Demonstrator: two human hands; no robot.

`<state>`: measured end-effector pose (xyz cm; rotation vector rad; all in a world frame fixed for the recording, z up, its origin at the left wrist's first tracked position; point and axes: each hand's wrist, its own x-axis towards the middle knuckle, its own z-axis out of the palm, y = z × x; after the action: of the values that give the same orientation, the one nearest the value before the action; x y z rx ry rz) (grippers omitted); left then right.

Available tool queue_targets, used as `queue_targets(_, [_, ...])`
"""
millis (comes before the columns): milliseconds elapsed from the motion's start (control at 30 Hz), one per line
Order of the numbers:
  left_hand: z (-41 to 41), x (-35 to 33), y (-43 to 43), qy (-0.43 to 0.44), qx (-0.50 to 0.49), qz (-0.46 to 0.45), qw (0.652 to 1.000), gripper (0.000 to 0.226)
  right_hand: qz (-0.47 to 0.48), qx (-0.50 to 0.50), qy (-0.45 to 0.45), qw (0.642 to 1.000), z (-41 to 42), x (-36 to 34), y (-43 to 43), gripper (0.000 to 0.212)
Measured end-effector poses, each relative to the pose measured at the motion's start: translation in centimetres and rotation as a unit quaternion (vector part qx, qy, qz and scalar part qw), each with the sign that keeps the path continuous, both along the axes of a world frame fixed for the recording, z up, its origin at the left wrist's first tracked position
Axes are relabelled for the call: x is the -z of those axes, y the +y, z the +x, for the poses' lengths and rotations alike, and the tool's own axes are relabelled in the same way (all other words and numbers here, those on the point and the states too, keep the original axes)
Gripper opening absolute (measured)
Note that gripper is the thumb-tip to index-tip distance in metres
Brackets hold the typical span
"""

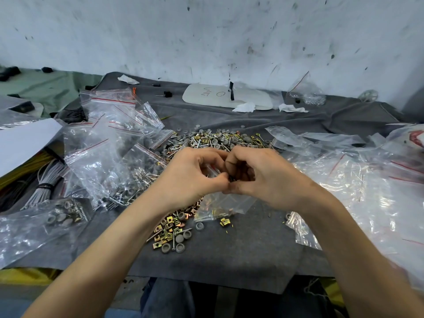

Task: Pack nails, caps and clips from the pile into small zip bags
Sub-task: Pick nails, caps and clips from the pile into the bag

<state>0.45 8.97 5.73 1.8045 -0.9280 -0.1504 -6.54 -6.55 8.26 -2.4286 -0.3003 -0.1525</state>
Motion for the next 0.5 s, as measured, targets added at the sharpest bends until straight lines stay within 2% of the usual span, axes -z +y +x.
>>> queue_targets(67, [0.05,-0.11,-0.04,0.006,-0.002,-0.002,1.000,0.024,0.005,0.000,-0.006,1.000,0.08,0.21,-0.07,0.029])
queue_targets(200, [0.34,-0.09,-0.36,0.051,0.003,0.000,0.999,0.016,0.024,0.001,-0.014,1.000,0.32,0.45,-0.21,0.032])
queue_targets(500, [0.84,0.29,-0.47,0.114,0.013,0.014,0.993,0.030,0.076,-0.013,0.020,0.997,0.45,0.86,-0.87,0.028])
